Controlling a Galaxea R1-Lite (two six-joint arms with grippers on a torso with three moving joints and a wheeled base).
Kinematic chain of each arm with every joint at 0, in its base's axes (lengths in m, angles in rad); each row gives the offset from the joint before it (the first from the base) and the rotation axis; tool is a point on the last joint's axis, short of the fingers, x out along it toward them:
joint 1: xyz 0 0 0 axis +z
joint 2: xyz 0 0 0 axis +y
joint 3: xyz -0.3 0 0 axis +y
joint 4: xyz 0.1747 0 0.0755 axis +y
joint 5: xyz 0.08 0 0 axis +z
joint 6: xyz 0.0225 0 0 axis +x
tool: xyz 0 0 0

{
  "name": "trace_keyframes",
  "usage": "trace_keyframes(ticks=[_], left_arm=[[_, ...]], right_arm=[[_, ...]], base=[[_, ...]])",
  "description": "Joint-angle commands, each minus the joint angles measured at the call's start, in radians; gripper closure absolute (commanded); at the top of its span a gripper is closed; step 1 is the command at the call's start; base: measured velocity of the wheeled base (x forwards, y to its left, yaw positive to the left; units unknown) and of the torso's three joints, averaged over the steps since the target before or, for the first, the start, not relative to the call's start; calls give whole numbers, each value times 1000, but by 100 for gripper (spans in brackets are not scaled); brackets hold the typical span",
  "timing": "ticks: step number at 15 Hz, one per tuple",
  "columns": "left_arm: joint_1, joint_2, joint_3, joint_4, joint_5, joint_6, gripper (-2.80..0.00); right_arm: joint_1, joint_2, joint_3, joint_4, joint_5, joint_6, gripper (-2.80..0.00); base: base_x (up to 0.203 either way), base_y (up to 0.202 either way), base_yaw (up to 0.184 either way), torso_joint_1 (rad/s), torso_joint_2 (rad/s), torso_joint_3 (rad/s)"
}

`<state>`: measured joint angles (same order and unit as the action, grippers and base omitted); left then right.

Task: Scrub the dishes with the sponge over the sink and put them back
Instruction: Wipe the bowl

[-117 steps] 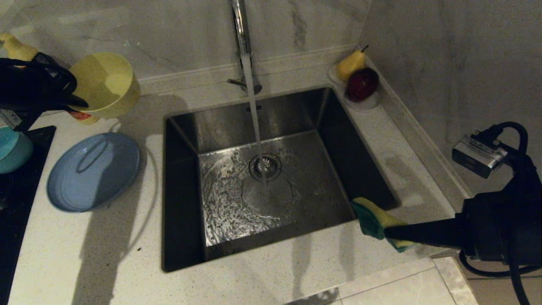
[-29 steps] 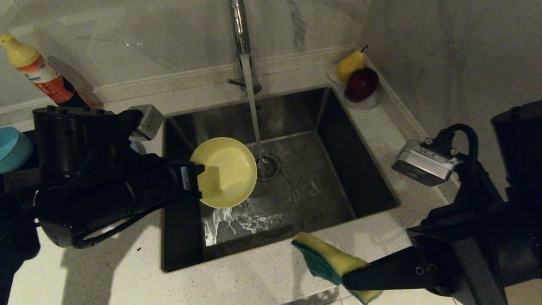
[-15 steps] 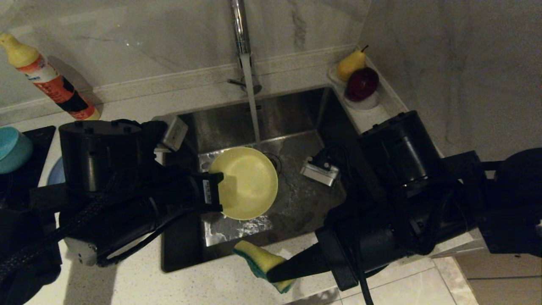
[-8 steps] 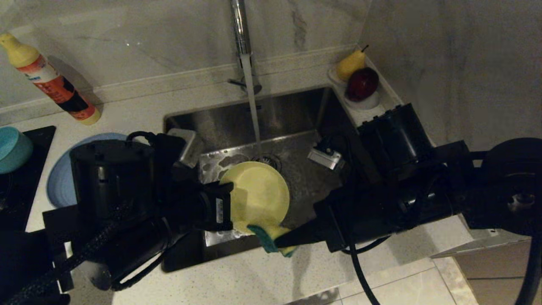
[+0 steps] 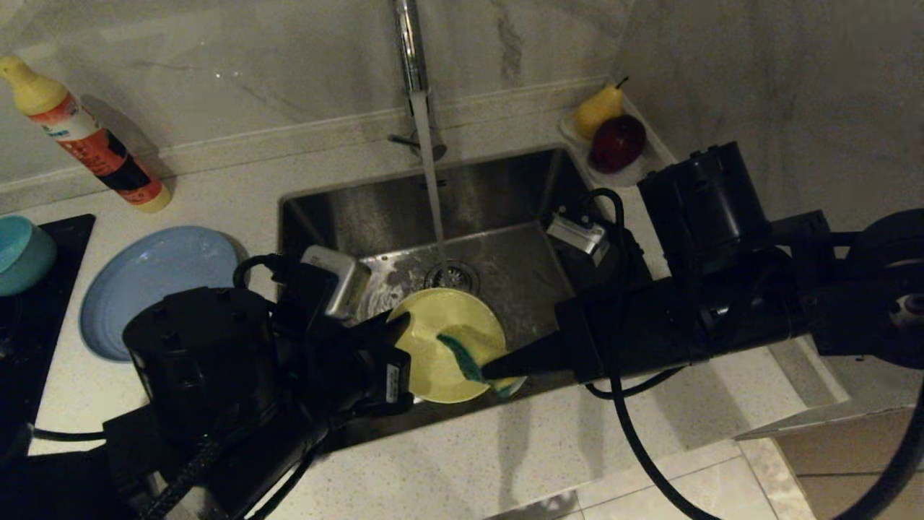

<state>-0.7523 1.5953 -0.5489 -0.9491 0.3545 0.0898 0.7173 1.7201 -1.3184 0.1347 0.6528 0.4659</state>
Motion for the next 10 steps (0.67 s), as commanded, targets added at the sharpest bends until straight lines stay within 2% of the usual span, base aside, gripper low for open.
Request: trace_keyframes(ticks=[1,6,10], left_arm=[[-7,4,9,-7,1,-2,0],[-31,-16,10,-8,0,-8,0],[-33,-39,7,-7,0,-10,0]], right_arm=[[-2,37,-22,0,2,5,0],[-18,93,-97,-1,-5,5,0],[-21,142,-128,-1,-45,5,0]], base=[[0,0,0,0,0,0],[0,0,0,0,0,0],[0,0,0,0,0,0]])
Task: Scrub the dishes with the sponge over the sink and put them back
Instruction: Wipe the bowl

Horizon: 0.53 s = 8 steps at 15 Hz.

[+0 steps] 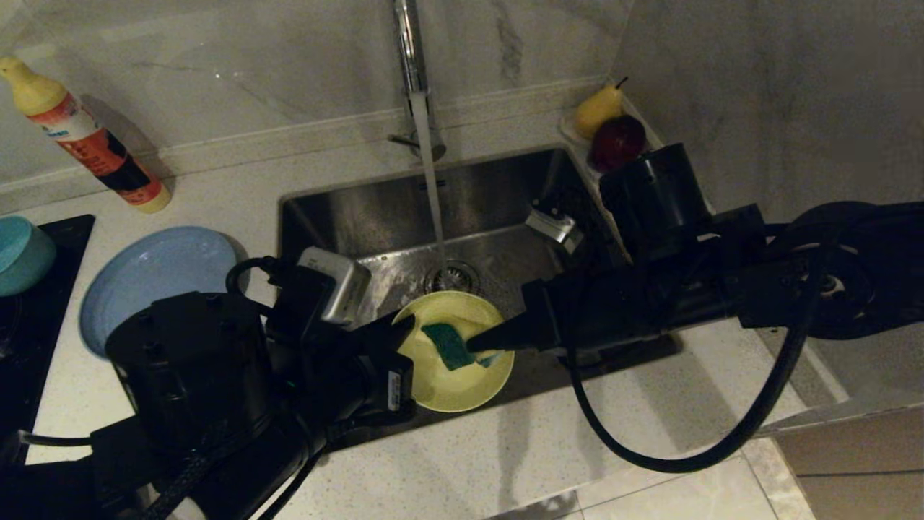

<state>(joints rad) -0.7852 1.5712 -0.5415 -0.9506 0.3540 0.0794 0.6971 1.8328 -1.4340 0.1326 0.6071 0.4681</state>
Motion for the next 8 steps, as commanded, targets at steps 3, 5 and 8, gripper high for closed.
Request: trace_keyframes(ticks=[3,5,8], left_arm=[[0,-28,5,-5,0,-1,0],[0,-31,12,-5,0,-1,0],[0,-26,37,-7,-1,-1,0]], right_arm=[[-2,39,-33,2,-1,3,0],[-2,36,-34,2,-3,3,0],[-2,9,-33,2,-2,25,0]], base=[[0,0,0,0,0,0],[0,0,0,0,0,0],[0,0,0,0,0,0]])
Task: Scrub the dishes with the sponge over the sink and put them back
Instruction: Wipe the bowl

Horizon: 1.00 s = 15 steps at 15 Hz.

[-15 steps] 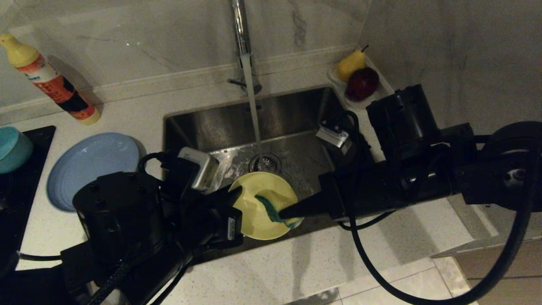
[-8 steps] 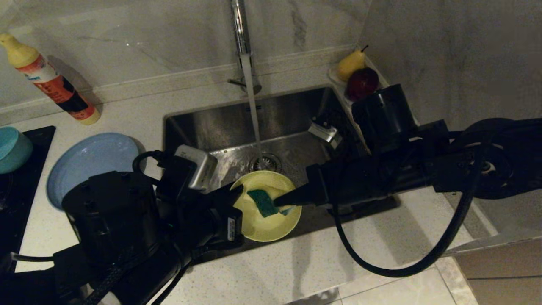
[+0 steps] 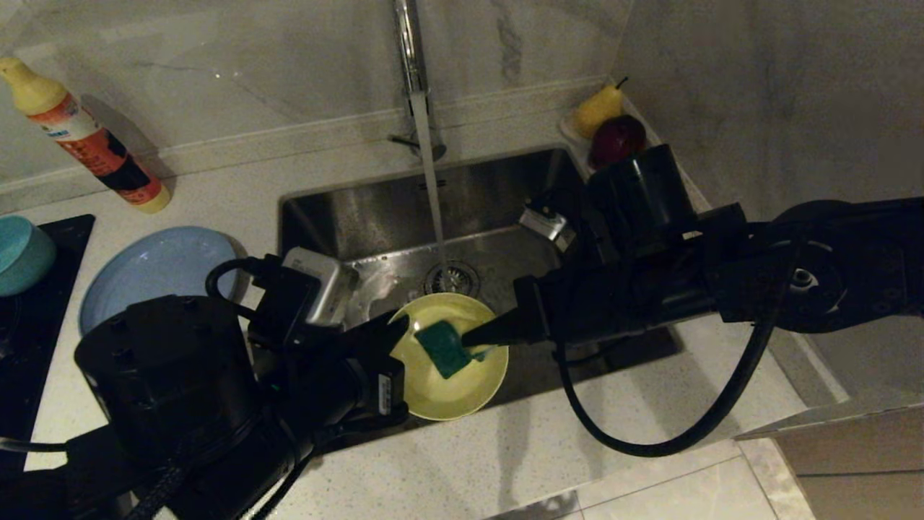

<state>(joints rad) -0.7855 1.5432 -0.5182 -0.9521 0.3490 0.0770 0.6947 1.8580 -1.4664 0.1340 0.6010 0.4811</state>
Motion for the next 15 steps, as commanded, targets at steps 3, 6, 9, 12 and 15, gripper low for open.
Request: trace_keyframes(ticks=[3,6,9,12,15], left_arm=[[2,40,28,-18,17,11,0],[2,71,18,-86,56,18,0],[0,49,58,-93,68,86,0],[0,26,76,-94,74,92,0],[-1,-3,81,-92,74,116,0]], right_arm=[[8,-73,2,5,5,38,0],[54,-80,15,12,2,39,0],[82,-56,11,44,-54,36,0],[89,-26,-3,59,-116,28,0],[89,1,-21,80,-166,29,0]], base=[[0,0,0,0,0,0],[0,0,0,0,0,0],[0,0,0,0,0,0],[0,0,0,0,0,0],[0,0,0,0,0,0]])
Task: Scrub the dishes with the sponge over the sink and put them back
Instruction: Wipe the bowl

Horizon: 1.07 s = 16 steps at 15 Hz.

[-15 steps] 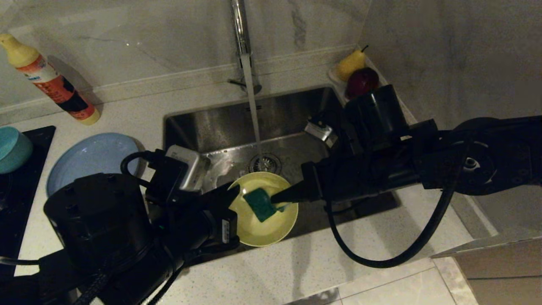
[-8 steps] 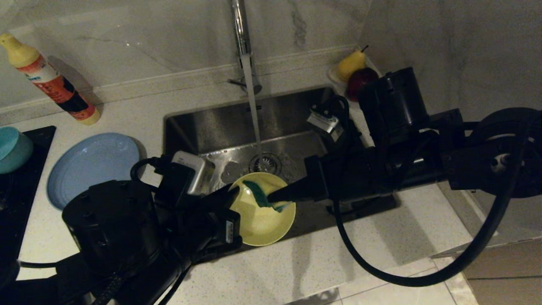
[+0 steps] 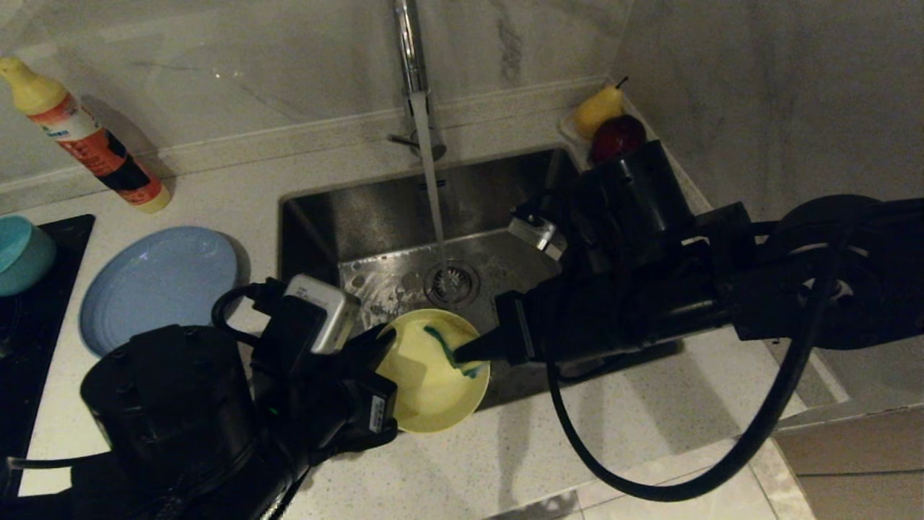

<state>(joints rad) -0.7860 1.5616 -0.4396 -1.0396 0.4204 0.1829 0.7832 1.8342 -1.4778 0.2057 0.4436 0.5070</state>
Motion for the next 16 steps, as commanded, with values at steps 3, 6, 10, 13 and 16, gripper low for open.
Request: trace_keyframes(ticks=[3,6,10,13,16], left_arm=[[-13,-32,11,-5,3,18,0],[-35,-32,42,-7,4,20,0],[-36,-33,48,-7,3,19,0],[-35,-41,69,-9,6,20,0],[-35,-41,71,-37,31,12,0]], right_arm=[[1,38,-49,30,-70,4,0],[10,30,-89,68,-74,4,0],[16,14,-182,133,-74,3,0],[27,4,-205,193,-74,6,0],[70,-27,-177,242,-72,8,0]], base=[[0,0,0,0,0,0],[0,0,0,0,0,0],[0,0,0,0,0,0],[0,0,0,0,0,0],[0,0,0,0,0,0]])
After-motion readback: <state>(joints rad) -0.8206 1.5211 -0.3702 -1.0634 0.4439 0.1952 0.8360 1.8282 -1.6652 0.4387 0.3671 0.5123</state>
